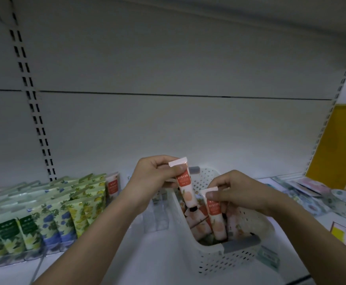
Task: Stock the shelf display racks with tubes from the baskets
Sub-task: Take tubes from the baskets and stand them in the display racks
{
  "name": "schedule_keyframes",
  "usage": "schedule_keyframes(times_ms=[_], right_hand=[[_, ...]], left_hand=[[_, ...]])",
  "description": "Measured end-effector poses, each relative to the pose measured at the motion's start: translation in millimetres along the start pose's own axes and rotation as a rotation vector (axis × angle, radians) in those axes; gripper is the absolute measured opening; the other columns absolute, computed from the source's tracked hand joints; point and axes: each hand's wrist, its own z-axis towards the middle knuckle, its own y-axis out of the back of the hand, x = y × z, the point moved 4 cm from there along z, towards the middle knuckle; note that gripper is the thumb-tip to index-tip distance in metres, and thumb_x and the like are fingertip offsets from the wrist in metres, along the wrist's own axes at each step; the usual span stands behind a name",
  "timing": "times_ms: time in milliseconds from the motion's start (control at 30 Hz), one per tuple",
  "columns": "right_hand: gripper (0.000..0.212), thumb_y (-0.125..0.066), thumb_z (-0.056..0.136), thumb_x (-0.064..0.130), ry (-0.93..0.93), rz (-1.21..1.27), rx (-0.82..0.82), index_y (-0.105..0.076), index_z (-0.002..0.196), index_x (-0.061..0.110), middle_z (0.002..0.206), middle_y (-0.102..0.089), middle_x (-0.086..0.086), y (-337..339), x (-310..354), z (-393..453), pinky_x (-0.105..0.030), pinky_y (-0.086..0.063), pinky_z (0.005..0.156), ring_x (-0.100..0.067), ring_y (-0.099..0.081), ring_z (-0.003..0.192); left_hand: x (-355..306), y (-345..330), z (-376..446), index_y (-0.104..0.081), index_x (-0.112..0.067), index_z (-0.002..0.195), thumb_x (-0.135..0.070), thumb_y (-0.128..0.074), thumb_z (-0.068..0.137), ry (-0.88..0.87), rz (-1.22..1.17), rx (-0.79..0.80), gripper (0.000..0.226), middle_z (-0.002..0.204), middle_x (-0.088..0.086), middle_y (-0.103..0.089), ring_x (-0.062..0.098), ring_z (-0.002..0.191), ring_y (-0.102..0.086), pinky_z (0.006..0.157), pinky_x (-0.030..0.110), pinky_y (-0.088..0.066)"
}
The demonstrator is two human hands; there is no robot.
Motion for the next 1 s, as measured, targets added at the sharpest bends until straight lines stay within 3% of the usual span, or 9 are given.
schedule_keyframes(times_ms=[133,267,433,633,767,1000], right_hand=[[0.011,-0.066,0.091,0.012,0.102,0.052,-0.218,-0.075,0.086,0.01,0.077,-0.074,-0.012,20.2,18.2,2.4,-0.022,-0.055,0.054,-0.022,-0.07,0.065],[0.01,-0.065,0.091,0.008,0.225,0.164,-0.318,-0.074,0.088,0.004,0.069,-0.07,-0.018,26.3,38.7,10.9,-0.023,-0.053,0.051,-0.018,-0.062,0.052],[0.009,-0.066,0.092,0.008,0.304,0.216,-0.298,-0.072,0.087,0.003,0.066,-0.068,-0.019,5.9,60.4,28.9,-0.025,-0.052,0.05,-0.021,-0.061,0.051],[0.009,-0.063,0.092,0.004,0.32,0.218,-0.239,-0.067,0.094,-0.004,0.067,-0.068,-0.017,-26.9,88.4,57.4,-0.023,-0.054,0.051,-0.017,-0.062,0.051],[0.009,-0.064,0.092,0.002,0.36,0.168,-0.218,-0.068,0.094,-0.006,0.084,-0.068,-0.025,-49.9,109.3,78.3,-0.027,-0.06,0.059,-0.021,-0.069,0.06],[0.011,-0.065,0.087,0.0,0.457,-0.136,-0.225,-0.071,0.083,0.008,0.075,-0.069,-0.004,-84.1,131.3,113.2,-0.029,-0.059,0.062,-0.017,-0.071,0.061]], left_hand=[[-14.1,25.9,-1.7,-0.077,-0.017,0.087,-0.014,-0.074,0.081,-0.082,-0.005,-0.071,0.008,0.089,0.008,-0.076,0.019,0.082,-0.072,0.08,0.032,-0.057],[-30.3,57.2,-6.6,-0.075,-0.013,0.09,-0.012,-0.074,0.079,-0.14,-0.001,-0.155,0.011,0.089,0.01,-0.076,0.019,0.081,-0.072,0.083,0.034,-0.057],[-40.6,88.7,-17.7,-0.074,-0.01,0.093,-0.021,-0.075,0.072,-0.163,0.018,-0.202,0.023,0.089,0.012,-0.075,0.024,0.084,-0.073,0.077,0.03,-0.06],[-44.1,123.7,-26.6,-0.076,-0.013,0.087,-0.015,-0.076,0.076,-0.147,0.096,-0.268,0.01,0.088,0.011,-0.075,0.025,0.084,-0.073,0.078,0.032,-0.059],[-49.1,143.6,-35.0,-0.076,-0.006,0.087,-0.015,-0.074,0.081,-0.142,0.104,-0.343,0.011,0.085,0.013,-0.074,0.025,0.08,-0.072,0.069,0.026,-0.059],[-51.3,169.1,-49.6,-0.074,-0.003,0.092,-0.013,-0.072,0.084,-0.125,0.121,-0.406,0.013,0.087,0.013,-0.075,0.027,0.084,-0.072,0.075,0.029,-0.06]])
